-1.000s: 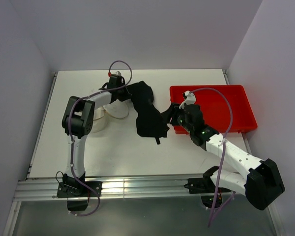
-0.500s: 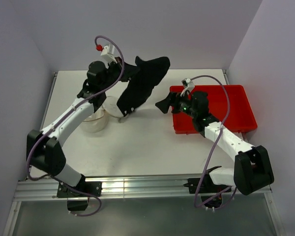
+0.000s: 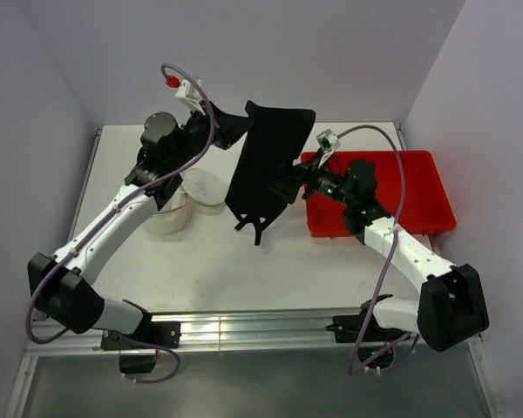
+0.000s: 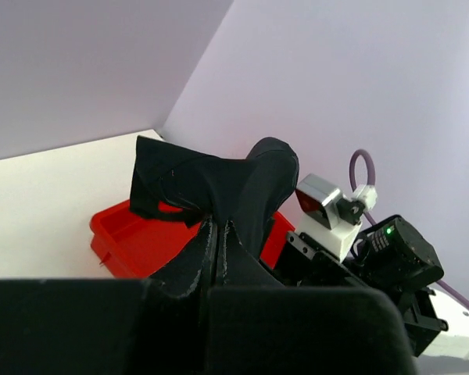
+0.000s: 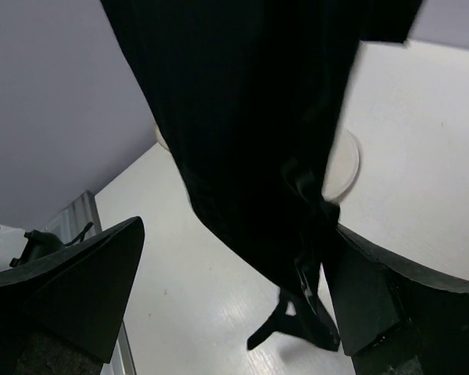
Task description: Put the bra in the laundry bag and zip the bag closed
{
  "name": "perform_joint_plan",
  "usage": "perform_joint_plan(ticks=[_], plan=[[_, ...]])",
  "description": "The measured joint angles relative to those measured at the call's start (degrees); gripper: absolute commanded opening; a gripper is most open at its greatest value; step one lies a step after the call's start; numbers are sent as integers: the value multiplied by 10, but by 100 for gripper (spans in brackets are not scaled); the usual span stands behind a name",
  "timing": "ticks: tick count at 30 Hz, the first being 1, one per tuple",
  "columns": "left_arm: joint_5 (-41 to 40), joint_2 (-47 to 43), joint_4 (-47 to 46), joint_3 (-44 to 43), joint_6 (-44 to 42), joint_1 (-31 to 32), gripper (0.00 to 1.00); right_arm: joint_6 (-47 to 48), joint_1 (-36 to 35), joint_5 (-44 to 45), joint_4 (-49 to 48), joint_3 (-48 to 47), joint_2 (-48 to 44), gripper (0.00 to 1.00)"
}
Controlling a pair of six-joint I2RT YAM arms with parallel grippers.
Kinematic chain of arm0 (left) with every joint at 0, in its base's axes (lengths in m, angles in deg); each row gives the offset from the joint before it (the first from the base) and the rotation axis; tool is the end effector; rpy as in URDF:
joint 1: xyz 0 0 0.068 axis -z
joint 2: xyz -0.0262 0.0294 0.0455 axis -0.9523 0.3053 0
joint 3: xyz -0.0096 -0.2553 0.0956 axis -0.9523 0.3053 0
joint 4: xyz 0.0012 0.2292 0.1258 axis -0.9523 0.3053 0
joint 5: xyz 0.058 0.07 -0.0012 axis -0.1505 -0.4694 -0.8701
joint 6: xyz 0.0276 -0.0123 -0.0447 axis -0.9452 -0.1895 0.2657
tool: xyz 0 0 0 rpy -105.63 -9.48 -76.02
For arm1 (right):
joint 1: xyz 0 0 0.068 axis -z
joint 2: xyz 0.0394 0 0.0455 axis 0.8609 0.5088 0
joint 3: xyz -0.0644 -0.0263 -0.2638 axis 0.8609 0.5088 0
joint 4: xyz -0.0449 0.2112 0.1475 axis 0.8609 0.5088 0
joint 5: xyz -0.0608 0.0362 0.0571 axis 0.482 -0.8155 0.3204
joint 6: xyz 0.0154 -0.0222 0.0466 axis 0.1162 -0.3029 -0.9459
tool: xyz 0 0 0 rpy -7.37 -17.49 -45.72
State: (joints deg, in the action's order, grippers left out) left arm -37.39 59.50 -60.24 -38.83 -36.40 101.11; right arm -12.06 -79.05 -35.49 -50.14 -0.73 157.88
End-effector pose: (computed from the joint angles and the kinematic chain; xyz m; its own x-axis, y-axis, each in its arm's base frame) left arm 0.2851 -0.1711 0.4333 -0.3398 -0.4723 -0.8133 0.6843 0.4690 -0.5583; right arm 0.2541 0.1142 0.3083 -0.3359 0.2326 -0.9127 -0.7811 0.4727 0.4080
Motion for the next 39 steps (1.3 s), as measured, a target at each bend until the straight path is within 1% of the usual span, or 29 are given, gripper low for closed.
perform_joint_plan(ticks=[2, 4, 5, 6, 7, 8, 9, 10, 11, 14, 17, 19, 21, 22, 23, 25, 26, 27, 31, 33, 35, 37, 38, 39], plan=[[3, -3, 4, 0, -3, 6, 0, 1, -1, -9, -17, 0, -5, 100], [6, -7, 6, 0, -4, 11, 0, -9, -1, -26, -52, 1, -5, 89], [7, -10, 7, 0, -7, 13, 0, -17, -1, -34, -76, 4, -3, 67], [7, -13, 7, 0, -8, 15, 0, -24, -1, -42, -100, 8, -2, 57], [7, -17, 7, 0, -8, 16, 0, -37, -1, -47, -123, 11, 0, 49], [7, -22, 8, 0, -9, 17, 0, -45, -1, -48, -139, 14, 2, 45], [7, -28, 8, 0, -9, 19, 0, -51, -1, -50, -149, 15, 3, 46], [7, -35, 8, 0, -9, 21, 0, -55, -1, -50, -158, 15, 5, 49], [7, -43, 8, 0, -9, 23, 0, -59, -1, -50, -164, 15, 6, 61], [3, -73, 8, 0, -15, 34, 0, -69, -5, -55, -180, 15, 6, 85], [1, -99, 7, -9, -20, 44, 0, -74, -13, -64, -193, 15, 6, 87], [1, -110, 6, -15, -22, 47, 0, -76, -21, -71, -198, 15, 6, 85], [1, -119, 4, -17, -23, 49, 0, -75, -28, -76, -201, 14, 6, 65], [1, -121, 4, -17, -23, 50, 0, -77, -30, -77, -202, 14, 6, 53], [1, -123, 5, -17, -23, 50, 0, -79, -33, -78, -205, 13, 6, 33], [1, -124, 5, -17, -23, 51, 0, -81, -34, -76, -207, 13, 6, 14], [1, -125, 5, -17, -23, 51, 0, -82, -34, -75, -208, 13, 6, 3], [3, -126, 6, -17, -23, 52, 0, -83, -34, -70, -208, 13, 6, 0], [23, -145, 7, -14, -30, 63, 0, -88, -35, -28, -193, -6, 6, 0], [34, -173, 6, 3, -39, 74, 0, -89, -35, 2, -178, -31, 9, 0], [44, -222, -1, 46, -46, 87, 0, -92, -35, 35, -162, -78, 17, 0], [47, -274, -1, 97, -54, 94, 9, -95, -35, 54, -153, -119, 24, 0], [48, -306, -4, 133, -58, 96, 28, -96, -35, 61, -149, -143, 28, 0], [47, -327, 2, 157, -64, 96, 39, -96, -36, 65, -148, -162, 31, 0]])
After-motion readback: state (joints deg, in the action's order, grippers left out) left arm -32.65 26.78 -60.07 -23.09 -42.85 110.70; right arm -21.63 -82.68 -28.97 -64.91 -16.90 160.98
